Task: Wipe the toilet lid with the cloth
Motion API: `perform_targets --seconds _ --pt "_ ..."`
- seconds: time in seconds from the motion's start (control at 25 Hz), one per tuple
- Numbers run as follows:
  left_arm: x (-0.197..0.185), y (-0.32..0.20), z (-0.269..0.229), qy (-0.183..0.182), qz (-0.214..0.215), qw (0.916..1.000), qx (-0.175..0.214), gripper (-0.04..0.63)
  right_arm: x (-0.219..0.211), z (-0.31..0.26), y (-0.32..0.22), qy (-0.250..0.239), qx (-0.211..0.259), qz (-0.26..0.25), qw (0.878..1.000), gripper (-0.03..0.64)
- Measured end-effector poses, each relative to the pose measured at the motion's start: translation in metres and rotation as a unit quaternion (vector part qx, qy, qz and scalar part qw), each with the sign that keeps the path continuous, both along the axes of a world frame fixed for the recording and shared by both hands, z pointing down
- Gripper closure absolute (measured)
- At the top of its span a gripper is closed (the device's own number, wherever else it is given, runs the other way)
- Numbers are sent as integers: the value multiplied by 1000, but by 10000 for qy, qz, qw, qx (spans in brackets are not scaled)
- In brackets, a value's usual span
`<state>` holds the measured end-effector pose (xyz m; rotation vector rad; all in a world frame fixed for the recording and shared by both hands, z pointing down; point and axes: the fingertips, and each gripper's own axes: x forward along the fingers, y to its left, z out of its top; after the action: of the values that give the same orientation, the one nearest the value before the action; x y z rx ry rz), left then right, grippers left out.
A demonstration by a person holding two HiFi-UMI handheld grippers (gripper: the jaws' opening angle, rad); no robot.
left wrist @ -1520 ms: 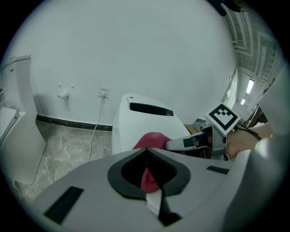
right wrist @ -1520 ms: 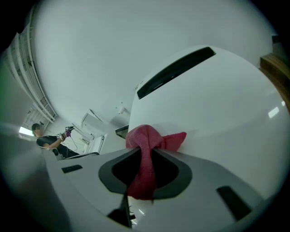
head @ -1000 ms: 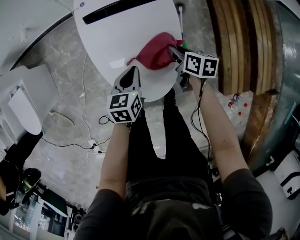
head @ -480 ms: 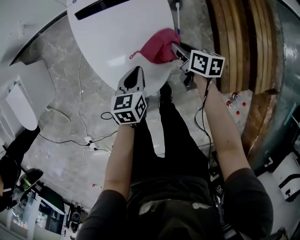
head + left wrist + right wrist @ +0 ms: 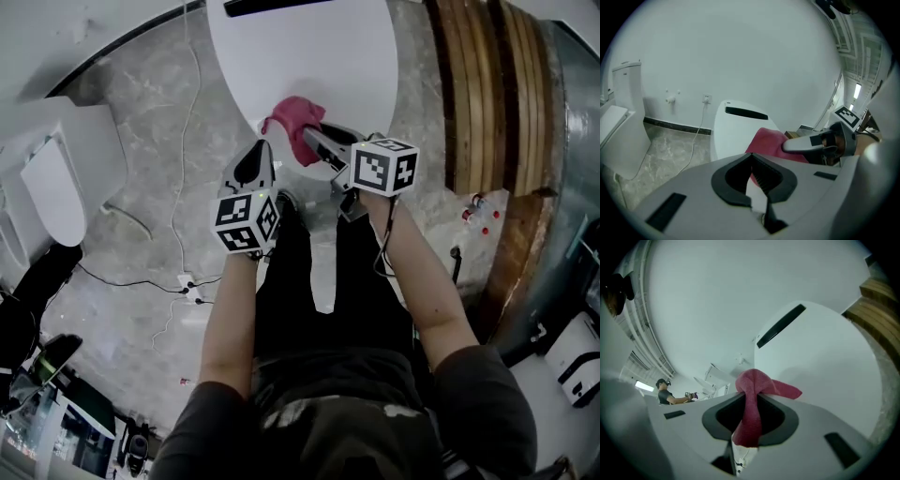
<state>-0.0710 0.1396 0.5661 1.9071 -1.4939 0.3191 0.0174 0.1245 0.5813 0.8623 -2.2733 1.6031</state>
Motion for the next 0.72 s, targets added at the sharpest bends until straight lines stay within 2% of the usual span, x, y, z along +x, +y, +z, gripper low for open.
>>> perform_targets --seconds 0.16,0.32,0.52,0.72 --pt "-52 23 7 -20 -144 9998 -118 588 -58 21 27 56 -228 -113 9997 549" --pt "-70 36 19 -32 -199 9996 -206 588 -73 54 37 480 -291 -245 9981 549" --pt "-68 51 30 25 -145 9995 -286 588 -52 80 34 875 -325 31 9956 549" --pt "-40 53 31 10 17 9994 -338 588 3 81 22 933 -354 475 9939 549"
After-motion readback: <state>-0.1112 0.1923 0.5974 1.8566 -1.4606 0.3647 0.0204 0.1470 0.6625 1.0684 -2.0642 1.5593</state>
